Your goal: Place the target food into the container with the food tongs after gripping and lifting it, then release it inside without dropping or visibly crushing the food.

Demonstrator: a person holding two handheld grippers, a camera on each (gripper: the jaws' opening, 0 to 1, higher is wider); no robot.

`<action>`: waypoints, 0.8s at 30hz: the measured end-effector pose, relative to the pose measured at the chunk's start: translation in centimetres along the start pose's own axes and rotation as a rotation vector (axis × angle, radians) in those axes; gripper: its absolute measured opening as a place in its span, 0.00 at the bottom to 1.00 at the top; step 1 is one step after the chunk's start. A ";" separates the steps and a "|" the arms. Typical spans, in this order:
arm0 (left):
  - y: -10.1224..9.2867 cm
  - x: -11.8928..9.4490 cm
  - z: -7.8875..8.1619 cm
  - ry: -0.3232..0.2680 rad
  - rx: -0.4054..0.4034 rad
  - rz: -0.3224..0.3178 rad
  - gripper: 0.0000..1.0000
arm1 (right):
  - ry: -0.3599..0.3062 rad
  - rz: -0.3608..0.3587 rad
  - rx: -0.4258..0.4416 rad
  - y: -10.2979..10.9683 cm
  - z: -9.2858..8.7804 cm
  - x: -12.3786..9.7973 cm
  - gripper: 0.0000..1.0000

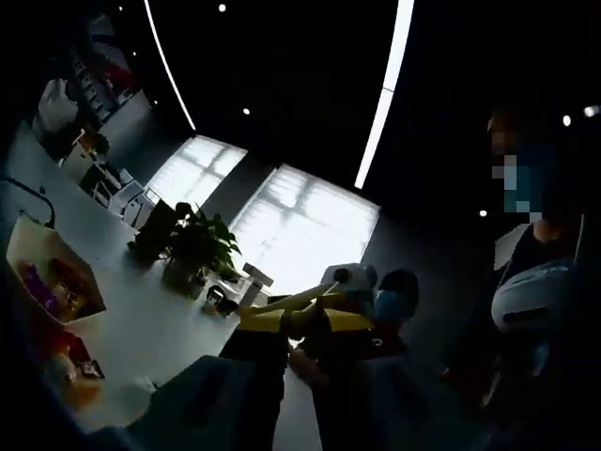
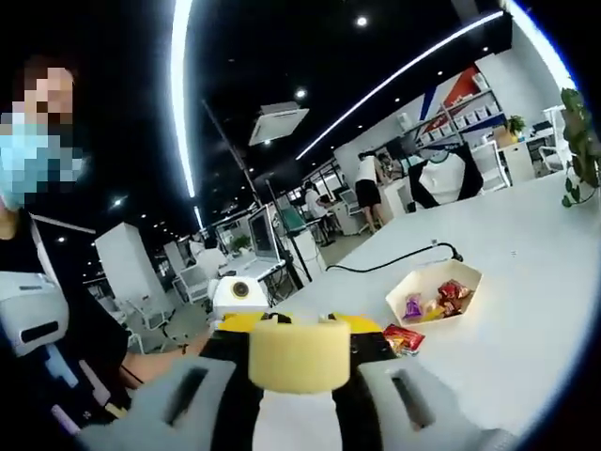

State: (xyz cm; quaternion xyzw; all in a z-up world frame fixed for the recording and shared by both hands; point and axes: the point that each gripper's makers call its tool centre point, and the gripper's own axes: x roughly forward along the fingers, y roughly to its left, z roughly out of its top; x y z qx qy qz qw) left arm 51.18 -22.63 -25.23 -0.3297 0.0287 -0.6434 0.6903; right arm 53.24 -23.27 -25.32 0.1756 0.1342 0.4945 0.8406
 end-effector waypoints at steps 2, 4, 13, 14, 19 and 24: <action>-0.4 0.0 0.0 -0.011 -0.064 -0.026 0.08 | -0.015 0.002 0.022 -0.2 -0.1 -0.1 0.22; -0.7 0.0 0.3 -0.036 -0.113 -0.042 0.06 | -0.030 0.007 0.041 -0.3 0.0 -0.2 0.23; -0.7 -0.3 1.1 -0.083 -0.153 -0.075 0.02 | -0.081 -0.014 0.005 -0.9 0.4 -0.6 0.29; -0.7 -0.4 1.0 -0.080 -0.152 -0.076 0.02 | -0.084 -0.008 0.009 -0.9 0.4 -0.7 0.29; -0.4 -0.9 1.6 -0.108 -0.173 -0.099 0.02 | -0.186 0.033 0.072 -0.6 1.6 -1.0 0.26; -0.4 -0.8 1.8 -0.129 -0.188 -0.113 0.02 | -0.229 0.065 0.133 -0.5 2.0 -1.4 0.24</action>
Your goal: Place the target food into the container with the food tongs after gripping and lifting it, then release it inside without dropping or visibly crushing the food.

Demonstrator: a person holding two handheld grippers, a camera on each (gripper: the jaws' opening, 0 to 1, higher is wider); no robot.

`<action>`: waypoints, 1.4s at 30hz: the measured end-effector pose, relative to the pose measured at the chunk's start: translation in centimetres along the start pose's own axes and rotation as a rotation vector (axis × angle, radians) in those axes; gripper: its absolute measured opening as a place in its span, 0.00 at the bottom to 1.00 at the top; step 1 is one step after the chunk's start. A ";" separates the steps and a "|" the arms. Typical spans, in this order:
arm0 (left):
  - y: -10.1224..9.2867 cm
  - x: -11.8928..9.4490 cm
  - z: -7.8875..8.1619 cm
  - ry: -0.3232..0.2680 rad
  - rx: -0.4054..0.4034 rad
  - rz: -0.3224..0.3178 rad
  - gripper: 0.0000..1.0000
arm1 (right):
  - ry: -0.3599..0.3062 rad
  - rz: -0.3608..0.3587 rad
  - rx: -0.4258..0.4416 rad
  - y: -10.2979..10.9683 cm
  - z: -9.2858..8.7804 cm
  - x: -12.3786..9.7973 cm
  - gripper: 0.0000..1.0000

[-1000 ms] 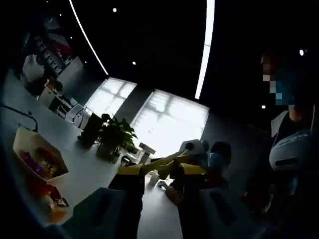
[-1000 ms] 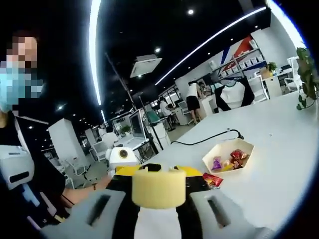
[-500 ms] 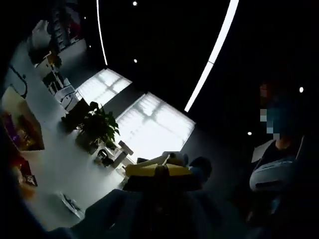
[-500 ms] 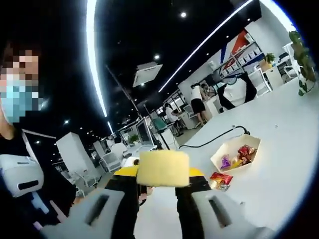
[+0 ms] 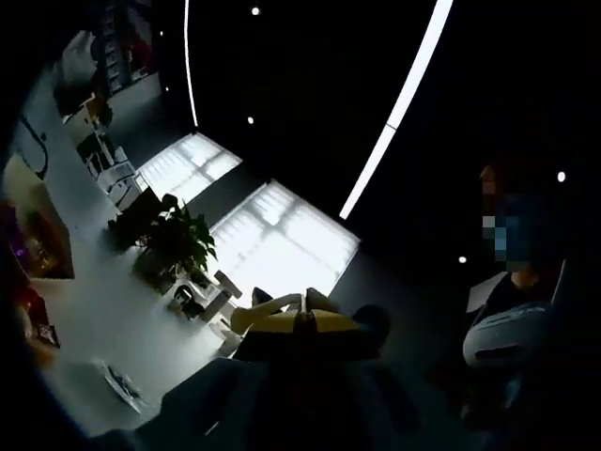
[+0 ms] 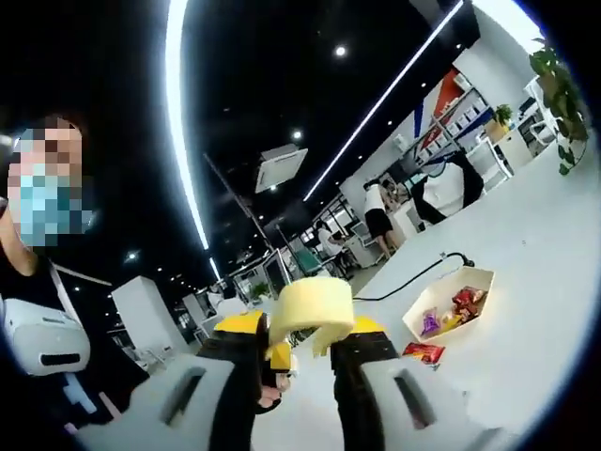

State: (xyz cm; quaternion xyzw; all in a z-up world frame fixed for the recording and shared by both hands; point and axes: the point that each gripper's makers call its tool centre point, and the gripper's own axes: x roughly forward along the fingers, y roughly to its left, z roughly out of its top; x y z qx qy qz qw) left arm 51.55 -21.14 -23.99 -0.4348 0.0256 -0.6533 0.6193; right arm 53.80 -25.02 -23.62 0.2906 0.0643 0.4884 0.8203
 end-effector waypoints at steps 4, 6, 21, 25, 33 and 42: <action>0.5 -0.2 0.2 -0.024 -0.021 -0.003 0.02 | -0.001 -0.010 0.018 -0.2 0.1 0.2 0.24; 0.4 -0.1 0.5 -0.046 -0.035 -0.013 0.02 | -0.010 0.007 0.071 -0.1 0.1 0.5 0.23; 0.7 0.2 0.5 -0.057 -0.042 -0.016 0.02 | -0.006 0.006 0.048 0.1 0.3 0.8 0.23; 0.5 0.3 0.5 -0.057 -0.032 -0.021 0.02 | 0.000 0.013 0.054 0.3 0.1 0.9 0.22; 0.9 0.4 0.4 -0.056 0.037 0.016 0.04 | -0.011 -0.013 0.077 -0.1 0.0 0.8 0.21; 1.7 -3.1 1.2 0.088 0.386 0.268 0.44 | 0.006 -0.076 -0.004 -1.3 0.2 0.9 0.22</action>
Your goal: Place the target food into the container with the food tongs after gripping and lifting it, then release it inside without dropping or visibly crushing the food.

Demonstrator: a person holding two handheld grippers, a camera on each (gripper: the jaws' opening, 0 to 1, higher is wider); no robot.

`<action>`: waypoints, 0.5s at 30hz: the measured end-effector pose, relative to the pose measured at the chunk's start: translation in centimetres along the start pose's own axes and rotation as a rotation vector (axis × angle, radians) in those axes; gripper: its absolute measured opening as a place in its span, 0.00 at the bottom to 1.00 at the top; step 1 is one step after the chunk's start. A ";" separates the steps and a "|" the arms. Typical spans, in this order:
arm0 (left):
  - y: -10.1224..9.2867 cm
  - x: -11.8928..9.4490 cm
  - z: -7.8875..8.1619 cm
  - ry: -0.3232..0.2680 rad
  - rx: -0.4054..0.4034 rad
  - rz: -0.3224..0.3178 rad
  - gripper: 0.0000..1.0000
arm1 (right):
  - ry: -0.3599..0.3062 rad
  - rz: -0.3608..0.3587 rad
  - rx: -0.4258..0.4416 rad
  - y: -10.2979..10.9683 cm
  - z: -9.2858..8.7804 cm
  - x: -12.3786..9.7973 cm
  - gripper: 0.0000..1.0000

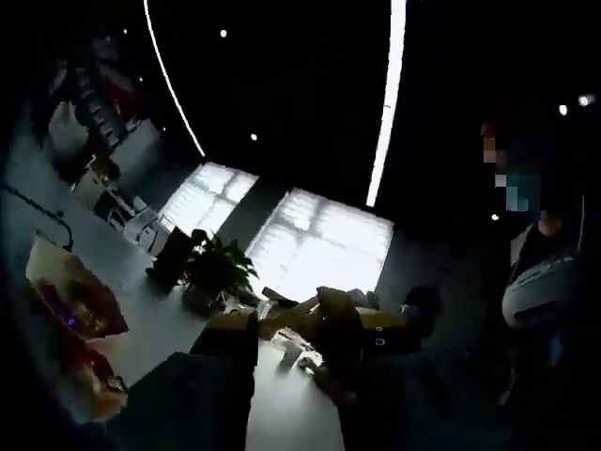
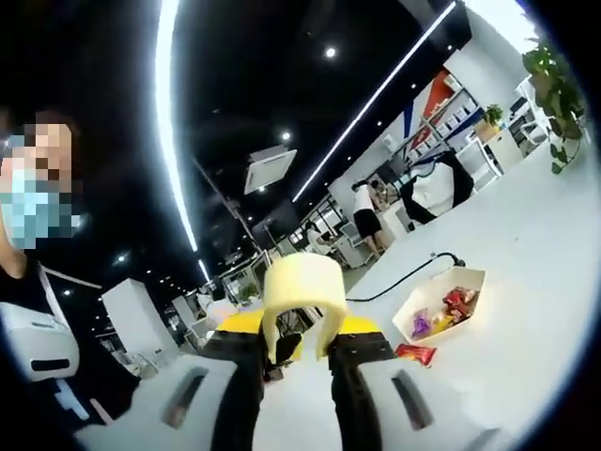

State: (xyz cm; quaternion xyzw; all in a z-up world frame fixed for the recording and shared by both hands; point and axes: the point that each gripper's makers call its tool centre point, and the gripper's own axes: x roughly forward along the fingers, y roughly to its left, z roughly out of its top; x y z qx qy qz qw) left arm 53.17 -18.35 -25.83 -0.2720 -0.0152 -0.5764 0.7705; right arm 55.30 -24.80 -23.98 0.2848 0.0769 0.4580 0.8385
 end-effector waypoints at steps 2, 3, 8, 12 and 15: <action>-0.4 -1.0 -0.2 0.036 0.061 0.013 0.47 | -0.005 0.001 0.011 -0.2 0.1 0.0 0.22; -0.2 -1.9 -0.1 0.057 0.139 0.062 0.50 | -0.005 -0.008 0.015 -0.4 0.1 0.0 0.22; 0.1 -4.7 -0.9 0.185 0.297 0.147 0.55 | 0.014 -0.024 0.004 -0.8 -0.4 0.4 0.22; -0.1 -5.4 -1.2 0.230 0.347 0.166 0.55 | 0.018 -0.039 -0.007 -1.1 -0.4 0.7 0.22; -0.1 -5.7 -1.5 0.258 0.383 0.188 0.61 | 0.028 -0.056 -0.021 -1.4 -0.4 1.0 0.22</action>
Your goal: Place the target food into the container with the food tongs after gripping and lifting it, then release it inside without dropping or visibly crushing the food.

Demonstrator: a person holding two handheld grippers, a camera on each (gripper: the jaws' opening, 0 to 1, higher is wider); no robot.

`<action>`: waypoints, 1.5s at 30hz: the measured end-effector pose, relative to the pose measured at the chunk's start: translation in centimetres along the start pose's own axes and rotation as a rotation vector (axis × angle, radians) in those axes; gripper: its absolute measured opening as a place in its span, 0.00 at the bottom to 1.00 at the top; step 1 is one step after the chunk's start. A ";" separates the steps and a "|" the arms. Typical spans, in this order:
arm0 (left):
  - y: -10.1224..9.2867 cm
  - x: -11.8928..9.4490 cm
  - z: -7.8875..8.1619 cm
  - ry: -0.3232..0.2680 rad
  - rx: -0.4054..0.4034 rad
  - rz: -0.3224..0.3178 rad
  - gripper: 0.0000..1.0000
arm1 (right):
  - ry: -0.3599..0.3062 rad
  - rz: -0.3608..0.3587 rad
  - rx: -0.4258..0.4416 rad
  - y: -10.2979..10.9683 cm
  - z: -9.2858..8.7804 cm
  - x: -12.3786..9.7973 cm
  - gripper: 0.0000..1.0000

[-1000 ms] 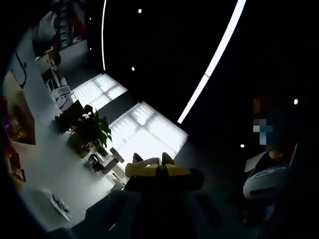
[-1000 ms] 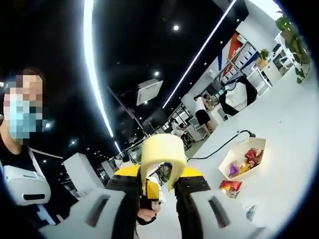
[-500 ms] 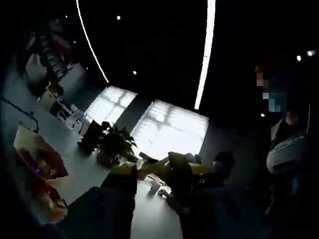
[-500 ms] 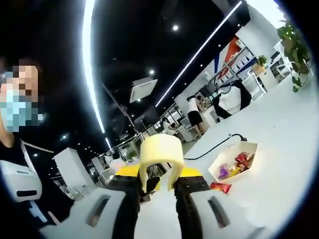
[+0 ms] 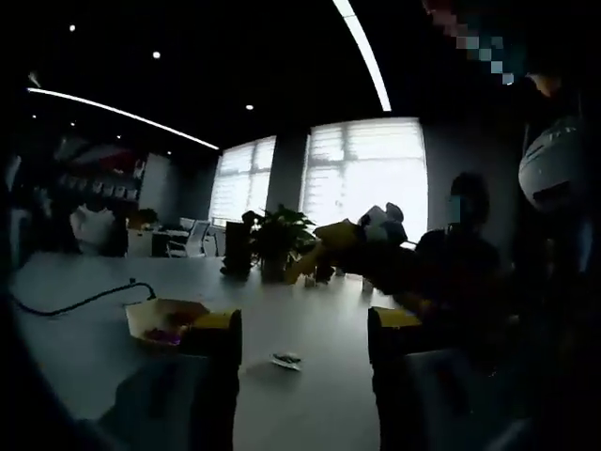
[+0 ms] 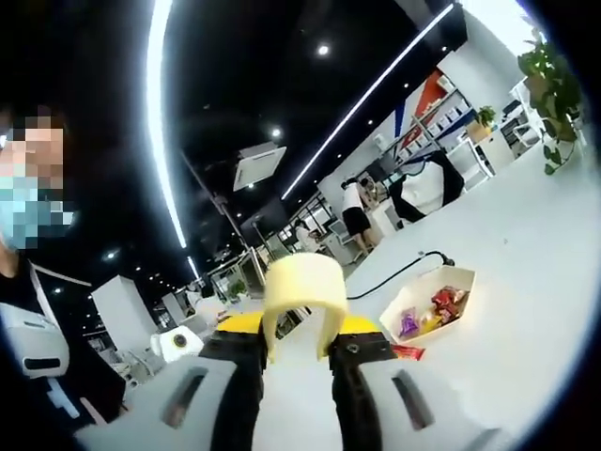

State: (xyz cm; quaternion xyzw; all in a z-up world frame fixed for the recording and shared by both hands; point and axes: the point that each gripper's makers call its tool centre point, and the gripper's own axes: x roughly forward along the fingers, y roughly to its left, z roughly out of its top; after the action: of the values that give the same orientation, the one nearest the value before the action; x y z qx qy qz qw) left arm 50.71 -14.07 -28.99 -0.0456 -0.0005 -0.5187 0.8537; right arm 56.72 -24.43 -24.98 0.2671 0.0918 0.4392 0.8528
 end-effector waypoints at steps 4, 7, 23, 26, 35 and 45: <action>-0.1 -0.2 -0.7 0.047 0.042 0.024 0.68 | 0.031 -0.038 -0.053 -0.6 -0.4 0.6 0.22; -0.1 -0.5 -1.0 0.067 0.073 0.057 0.77 | 0.070 -0.067 -0.106 -1.1 -1.4 1.5 0.22; -0.2 -2.9 -2.1 0.137 0.104 0.148 1.00 | 0.186 -0.199 -0.072 -5.7 -6.7 8.0 0.22; -0.1 -3.5 -2.1 0.142 0.109 0.165 1.00 | 0.212 -0.244 -0.105 -6.7 -7.4 8.9 0.22; 0.4 -4.4 -2.2 0.149 0.121 0.193 1.00 | 0.293 -0.347 -0.131 -9.0 -10.3 10.3 0.22; 0.9 -4.9 -2.8 0.169 0.122 0.210 1.00 | 0.305 -0.437 -0.188 -10.2 -11.1 10.6 0.22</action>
State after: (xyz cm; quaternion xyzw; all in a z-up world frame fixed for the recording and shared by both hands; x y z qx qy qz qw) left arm 49.15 -9.58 -32.04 0.0506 0.0448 -0.4275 0.9015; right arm 65.88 -16.65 -38.93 0.0916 0.2334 0.2868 0.9246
